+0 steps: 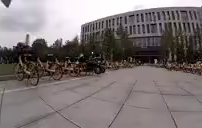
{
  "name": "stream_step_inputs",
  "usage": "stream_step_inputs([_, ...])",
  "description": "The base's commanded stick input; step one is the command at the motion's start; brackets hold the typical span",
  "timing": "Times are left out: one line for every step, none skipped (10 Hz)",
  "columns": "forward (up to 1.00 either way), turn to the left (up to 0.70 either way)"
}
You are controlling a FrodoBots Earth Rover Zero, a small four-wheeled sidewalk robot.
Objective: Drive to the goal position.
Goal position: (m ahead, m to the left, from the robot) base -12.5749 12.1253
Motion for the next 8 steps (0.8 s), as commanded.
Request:
stream_step_inputs([0.00, 0.60])
stream_step_inputs([0.00, 0.60])
stream_step_inputs([0.00, 0.60])
stream_step_inputs([0.00, 0.60])
stream_step_inputs([0.00, 0.60])
stream_step_inputs([0.00, 0.60])
stream_step_inputs([0.00, 0.60])
stream_step_inputs([0.00, 0.60])
